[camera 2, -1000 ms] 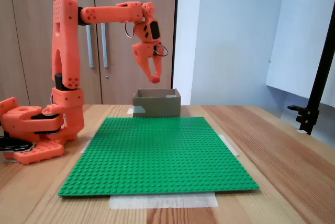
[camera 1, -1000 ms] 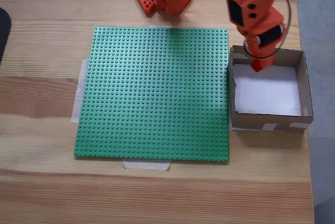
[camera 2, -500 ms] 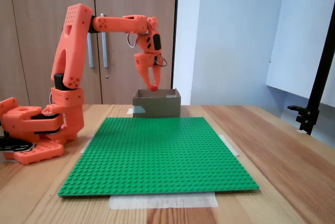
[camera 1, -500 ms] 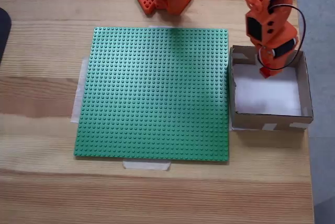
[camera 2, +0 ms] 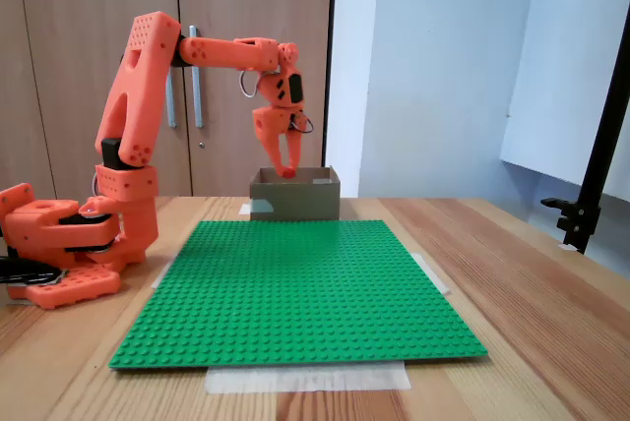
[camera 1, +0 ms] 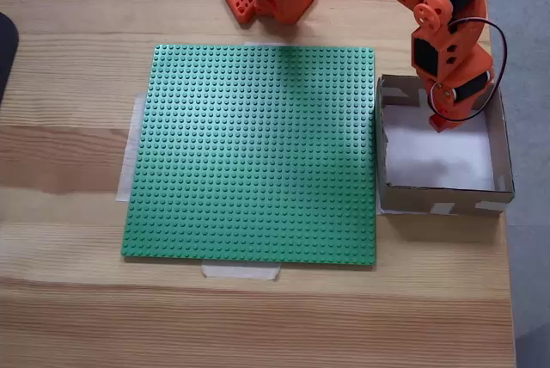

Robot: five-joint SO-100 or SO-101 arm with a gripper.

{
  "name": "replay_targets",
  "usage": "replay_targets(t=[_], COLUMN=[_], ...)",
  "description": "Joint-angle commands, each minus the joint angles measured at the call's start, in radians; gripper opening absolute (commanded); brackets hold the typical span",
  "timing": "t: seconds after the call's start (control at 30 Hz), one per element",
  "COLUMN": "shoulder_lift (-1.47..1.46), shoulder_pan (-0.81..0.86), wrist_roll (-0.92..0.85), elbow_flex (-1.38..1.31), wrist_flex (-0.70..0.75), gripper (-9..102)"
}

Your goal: Pick the red lego block and put it in the box.

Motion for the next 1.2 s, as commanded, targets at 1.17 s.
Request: replay_targets(t=[1.17], shoulder_lift=[0.109], shoulder_pan=[0.043], wrist_roll=[0.021], elbow_flex=[-0.003], wrist_flex=[-0.048], gripper=[13])
